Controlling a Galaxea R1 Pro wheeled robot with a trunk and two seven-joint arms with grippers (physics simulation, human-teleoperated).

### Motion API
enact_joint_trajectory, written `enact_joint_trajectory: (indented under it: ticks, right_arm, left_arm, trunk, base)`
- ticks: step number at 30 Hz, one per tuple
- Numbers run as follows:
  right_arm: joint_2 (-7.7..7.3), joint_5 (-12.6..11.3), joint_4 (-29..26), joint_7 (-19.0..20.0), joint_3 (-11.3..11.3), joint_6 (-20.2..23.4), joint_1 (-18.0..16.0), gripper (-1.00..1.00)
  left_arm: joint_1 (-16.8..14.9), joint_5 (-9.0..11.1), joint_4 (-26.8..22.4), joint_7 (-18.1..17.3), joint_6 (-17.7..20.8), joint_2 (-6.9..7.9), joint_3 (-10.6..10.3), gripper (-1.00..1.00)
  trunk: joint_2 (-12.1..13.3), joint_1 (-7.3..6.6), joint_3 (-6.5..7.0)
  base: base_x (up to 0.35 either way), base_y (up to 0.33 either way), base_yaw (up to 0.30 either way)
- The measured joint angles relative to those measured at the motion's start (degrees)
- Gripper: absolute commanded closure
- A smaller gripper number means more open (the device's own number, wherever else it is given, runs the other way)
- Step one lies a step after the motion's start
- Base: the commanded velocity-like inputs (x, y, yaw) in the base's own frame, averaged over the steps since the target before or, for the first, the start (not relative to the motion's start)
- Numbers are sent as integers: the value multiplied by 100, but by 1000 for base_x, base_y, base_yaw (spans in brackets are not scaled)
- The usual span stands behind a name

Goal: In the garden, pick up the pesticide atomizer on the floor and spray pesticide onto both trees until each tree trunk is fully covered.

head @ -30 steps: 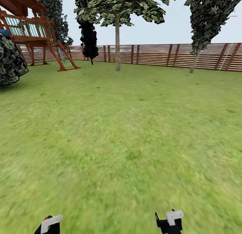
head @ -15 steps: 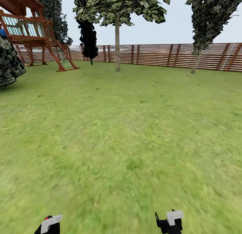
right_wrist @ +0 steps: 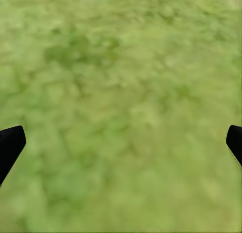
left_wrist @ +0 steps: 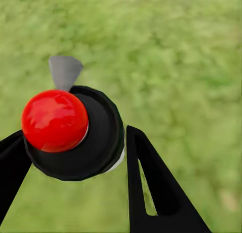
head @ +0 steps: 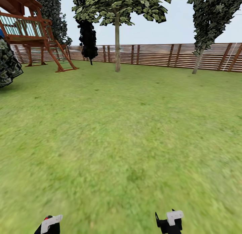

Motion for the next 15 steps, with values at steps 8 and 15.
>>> enact_joint_trajectory:
  ticks: [8, 15]
  right_arm:
    - [0, 0, 0, 0, -1, 0, 0, -100]
    - [0, 0, 0, 0, 1, 0, 0, -100]
  left_arm:
    - [0, 0, 0, 0, 0, 0, 0, 100]
    - [0, 0, 0, 0, 0, 0, 0, 100]
  trunk:
    - [0, 0, 0]
    - [0, 0, 0]
  base:
    - [340, 0, 0]
    - [340, 0, 0]
